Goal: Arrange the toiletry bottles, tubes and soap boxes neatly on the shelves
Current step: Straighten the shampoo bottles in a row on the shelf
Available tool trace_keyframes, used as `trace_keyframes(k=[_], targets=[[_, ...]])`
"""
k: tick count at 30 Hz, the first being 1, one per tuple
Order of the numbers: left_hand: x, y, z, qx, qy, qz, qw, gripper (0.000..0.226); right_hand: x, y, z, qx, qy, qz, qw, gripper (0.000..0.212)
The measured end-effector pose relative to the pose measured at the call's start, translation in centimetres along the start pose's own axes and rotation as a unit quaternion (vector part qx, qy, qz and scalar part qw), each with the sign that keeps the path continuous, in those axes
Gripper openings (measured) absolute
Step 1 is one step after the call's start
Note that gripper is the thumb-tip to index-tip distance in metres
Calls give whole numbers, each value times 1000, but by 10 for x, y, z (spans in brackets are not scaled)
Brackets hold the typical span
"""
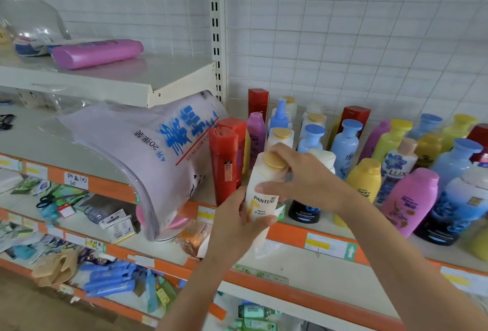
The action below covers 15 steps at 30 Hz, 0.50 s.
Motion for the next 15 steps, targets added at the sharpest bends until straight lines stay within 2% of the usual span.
trace_keyframes(k=[3,5,8,11,13,15], targets=[[-16,1,-1,0,8,-34,999,30,12,5,9,-16,30,14,999,42],[-17,-1,-12,20,23,-28,999,27,23,8,14,-25,35,23,999,42],[-11,-7,-42,89,-11,37,995,26,42,13,19,-34,31,44,998,35],[-28,-6,-74,183,-64,10,981,38,55,16,20,-42,36,62,997,33],[-40,-3,-87,235,-27,6,971,45,58,16,21,-37,47,73,996,34],[-43,-4,-86,261,20,34,964,43,57,14,22,-28,70,77,994,36]])
Point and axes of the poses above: each hand's wrist, its own y-axis away from the middle knuckle, its own x-axis out of the back of the hand, z = x × y, the point moved 9 cm from there along -y, towards the middle knuckle, and after that the axes turned 11 degrees about z, right-handed, at the moved point
